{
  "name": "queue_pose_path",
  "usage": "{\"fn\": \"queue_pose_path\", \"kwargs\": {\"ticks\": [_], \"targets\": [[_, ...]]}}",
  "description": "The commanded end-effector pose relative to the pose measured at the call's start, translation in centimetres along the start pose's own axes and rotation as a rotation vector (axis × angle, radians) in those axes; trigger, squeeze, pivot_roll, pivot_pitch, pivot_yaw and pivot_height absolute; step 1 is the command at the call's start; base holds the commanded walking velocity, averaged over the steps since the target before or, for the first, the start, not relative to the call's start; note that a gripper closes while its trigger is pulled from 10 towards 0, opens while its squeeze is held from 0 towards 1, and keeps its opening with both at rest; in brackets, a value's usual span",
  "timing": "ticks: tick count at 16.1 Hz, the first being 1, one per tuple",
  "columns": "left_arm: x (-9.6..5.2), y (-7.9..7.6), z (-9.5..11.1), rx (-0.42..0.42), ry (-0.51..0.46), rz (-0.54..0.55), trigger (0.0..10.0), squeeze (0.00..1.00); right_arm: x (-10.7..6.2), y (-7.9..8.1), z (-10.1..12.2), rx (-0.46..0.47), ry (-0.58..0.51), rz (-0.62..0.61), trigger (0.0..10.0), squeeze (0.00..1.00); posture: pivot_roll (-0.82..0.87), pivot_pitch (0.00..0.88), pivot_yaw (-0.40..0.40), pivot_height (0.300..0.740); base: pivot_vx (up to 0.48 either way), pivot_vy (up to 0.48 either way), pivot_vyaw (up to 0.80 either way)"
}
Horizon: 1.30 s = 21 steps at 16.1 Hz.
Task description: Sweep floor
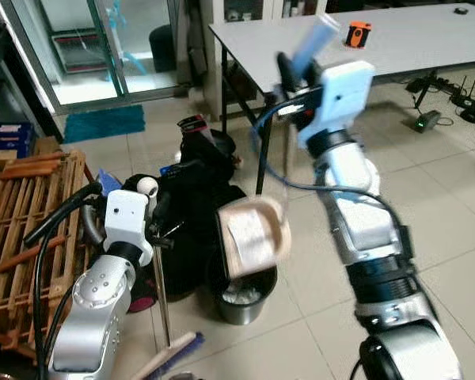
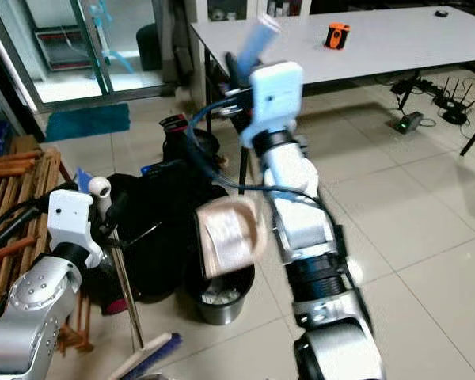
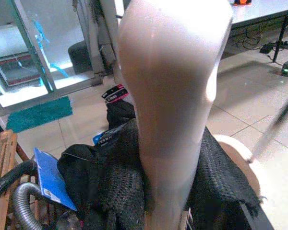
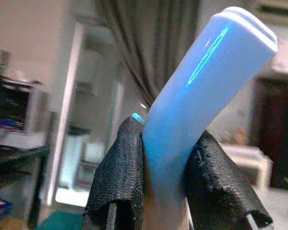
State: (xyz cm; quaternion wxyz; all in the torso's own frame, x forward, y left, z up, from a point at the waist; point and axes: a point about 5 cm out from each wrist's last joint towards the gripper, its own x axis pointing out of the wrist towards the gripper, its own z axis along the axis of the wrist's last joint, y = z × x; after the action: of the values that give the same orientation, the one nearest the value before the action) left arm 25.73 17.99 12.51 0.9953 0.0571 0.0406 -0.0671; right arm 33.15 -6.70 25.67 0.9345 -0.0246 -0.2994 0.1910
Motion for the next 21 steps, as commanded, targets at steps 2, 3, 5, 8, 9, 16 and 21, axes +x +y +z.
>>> {"fn": "queue_pose_path", "kwargs": {"ticks": [2,3,5,8,9,16,21], "targets": [[0.1,0.1,0.8,0.018,-0.038,0.002,10.0,0.0,-0.4,2.6,1.4,-0.045,-0.116,0.127,10.0,0.0,-0.01,0.0,0.006,0.74,0.0,0.0,0.0],[0.1,0.0,0.8,0.019,-0.038,0.001,10.0,0.0,-0.8,3.5,1.4,-0.08,-0.137,0.182,10.0,0.0,-0.01,0.0,0.006,0.74,0.0,0.0,0.0],[0.1,0.0,0.8,0.02,-0.039,-0.003,10.0,0.0,-1.8,4.9,1.1,-0.142,-0.163,0.276,10.0,0.0,-0.01,0.0,0.006,0.74,0.0,0.0,0.0],[0.1,-0.1,0.9,0.021,-0.041,-0.005,10.0,0.0,-2.7,6.2,0.7,-0.216,-0.194,0.366,10.0,0.0,-0.01,0.0,0.005,0.74,0.0,0.0,0.0],[0.1,-0.1,0.9,0.021,-0.041,-0.004,10.0,0.0,-2.9,6.5,0.7,-0.243,-0.202,0.394,10.0,0.0,-0.01,0.0,0.005,0.74,0.0,0.0,0.0],[0.1,-0.2,0.7,0.019,-0.036,-0.011,10.0,0.0,-3.2,6.5,0.9,-0.331,-0.238,0.45,10.0,0.0,-0.01,0.0,0.008,0.74,0.0,0.0,0.0],[0.2,-0.4,0.7,0.017,-0.036,-0.026,10.0,0.0,-2.5,-1.5,0.2,-0.344,-0.034,0.022,10.0,0.0,-0.02,0.0,0.01,0.74,0.0,0.0,0.0]]}}
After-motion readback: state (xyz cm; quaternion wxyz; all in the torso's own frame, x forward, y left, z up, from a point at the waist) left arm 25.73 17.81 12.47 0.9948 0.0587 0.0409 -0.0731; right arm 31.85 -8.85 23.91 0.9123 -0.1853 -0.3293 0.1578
